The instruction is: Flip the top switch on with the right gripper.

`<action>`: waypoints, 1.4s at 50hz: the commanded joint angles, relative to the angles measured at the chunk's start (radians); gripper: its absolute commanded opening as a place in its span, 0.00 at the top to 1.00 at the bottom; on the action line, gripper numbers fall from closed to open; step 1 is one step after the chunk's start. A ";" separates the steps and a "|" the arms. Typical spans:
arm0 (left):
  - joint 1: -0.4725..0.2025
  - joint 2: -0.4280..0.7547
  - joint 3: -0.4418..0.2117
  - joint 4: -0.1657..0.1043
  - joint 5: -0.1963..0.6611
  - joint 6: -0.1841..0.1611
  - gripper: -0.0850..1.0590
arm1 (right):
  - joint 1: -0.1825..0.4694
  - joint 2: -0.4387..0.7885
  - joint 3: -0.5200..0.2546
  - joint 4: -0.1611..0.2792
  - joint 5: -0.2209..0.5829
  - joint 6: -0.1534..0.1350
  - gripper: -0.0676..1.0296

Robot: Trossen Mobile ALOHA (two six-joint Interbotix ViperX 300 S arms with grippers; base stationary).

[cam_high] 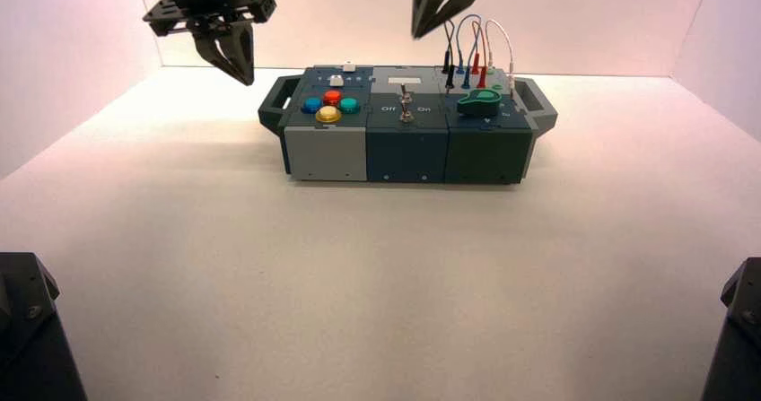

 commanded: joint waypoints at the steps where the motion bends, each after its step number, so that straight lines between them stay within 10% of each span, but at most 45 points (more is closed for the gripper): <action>1: -0.008 0.018 -0.061 0.000 -0.008 0.005 0.95 | 0.014 0.015 -0.046 0.017 -0.029 0.006 0.96; 27: -0.066 0.129 -0.210 -0.002 0.032 -0.002 0.95 | 0.014 0.115 -0.106 0.023 -0.054 0.006 0.96; 70: -0.067 0.284 -0.265 0.006 0.018 0.002 0.95 | 0.006 0.221 -0.158 0.021 -0.074 0.029 0.96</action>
